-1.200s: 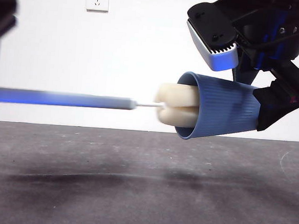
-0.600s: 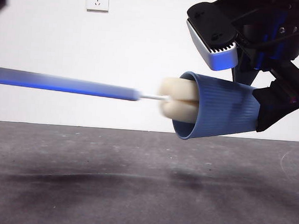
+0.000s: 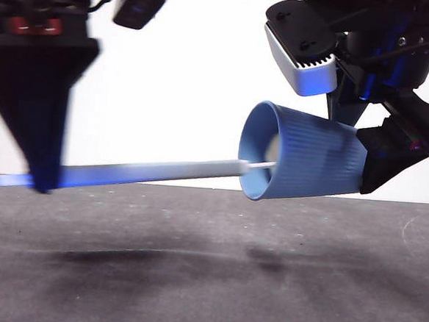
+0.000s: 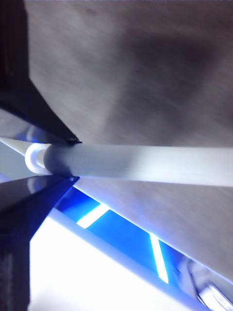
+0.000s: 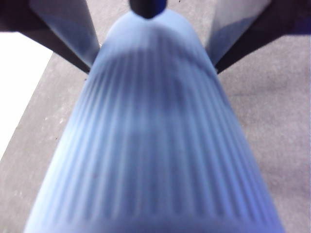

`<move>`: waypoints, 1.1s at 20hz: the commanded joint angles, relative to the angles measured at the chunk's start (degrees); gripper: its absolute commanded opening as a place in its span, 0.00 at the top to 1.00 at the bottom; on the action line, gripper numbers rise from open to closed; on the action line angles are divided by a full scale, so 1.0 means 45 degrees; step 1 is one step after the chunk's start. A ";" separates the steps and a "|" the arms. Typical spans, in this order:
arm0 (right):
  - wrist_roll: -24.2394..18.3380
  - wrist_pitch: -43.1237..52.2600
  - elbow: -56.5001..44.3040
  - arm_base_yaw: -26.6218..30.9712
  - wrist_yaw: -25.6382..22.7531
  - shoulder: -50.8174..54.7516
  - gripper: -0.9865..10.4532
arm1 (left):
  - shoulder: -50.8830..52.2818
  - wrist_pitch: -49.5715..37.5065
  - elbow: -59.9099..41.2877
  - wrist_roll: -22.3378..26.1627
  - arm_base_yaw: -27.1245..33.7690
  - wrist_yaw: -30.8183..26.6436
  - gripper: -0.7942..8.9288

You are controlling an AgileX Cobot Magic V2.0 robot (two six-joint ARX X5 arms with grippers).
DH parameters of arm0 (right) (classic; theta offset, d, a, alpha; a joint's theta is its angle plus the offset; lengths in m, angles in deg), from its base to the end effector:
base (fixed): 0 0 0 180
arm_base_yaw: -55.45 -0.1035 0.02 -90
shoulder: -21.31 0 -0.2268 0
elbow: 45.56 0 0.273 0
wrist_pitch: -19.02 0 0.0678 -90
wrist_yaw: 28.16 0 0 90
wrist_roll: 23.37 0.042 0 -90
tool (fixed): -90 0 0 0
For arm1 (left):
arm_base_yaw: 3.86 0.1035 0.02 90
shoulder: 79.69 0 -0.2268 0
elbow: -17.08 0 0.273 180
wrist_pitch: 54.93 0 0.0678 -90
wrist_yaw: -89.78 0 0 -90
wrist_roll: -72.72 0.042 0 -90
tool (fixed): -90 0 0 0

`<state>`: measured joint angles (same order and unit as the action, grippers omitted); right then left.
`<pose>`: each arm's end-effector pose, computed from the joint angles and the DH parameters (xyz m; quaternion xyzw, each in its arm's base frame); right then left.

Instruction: Pick up the cup brush,pick up the cup,insert the brush into the cup,clean the cup,put the cup brush back,put the cup back to the fixed position on the table

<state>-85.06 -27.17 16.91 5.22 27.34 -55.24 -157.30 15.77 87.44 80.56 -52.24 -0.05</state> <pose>0.1992 0.2022 0.1687 -0.7297 0.2578 0.2918 0.5621 0.1760 -0.1982 0.1832 0.3047 0.5509 -0.3581 0.6895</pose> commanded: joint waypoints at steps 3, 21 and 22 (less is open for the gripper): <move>0.0641 0.0000 0.0000 -0.0010 -0.0049 -0.0097 0.93 | 0.0840 0.1719 0.0029 -0.0418 0.0243 -0.1365 0.93; 1.3172 0.1132 0.0000 -0.0010 0.1117 0.1122 0.93 | 0.5955 -0.0408 -0.1583 -0.6057 0.0816 -0.2312 0.93; 1.4294 0.1292 0.0000 -0.0010 0.1656 0.1506 0.93 | 0.5877 -0.1457 -0.2055 -0.6407 0.0860 -0.2312 0.93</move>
<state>-31.73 -21.82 16.91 5.22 34.62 -48.73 -130.96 10.83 78.92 55.55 -48.59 -10.35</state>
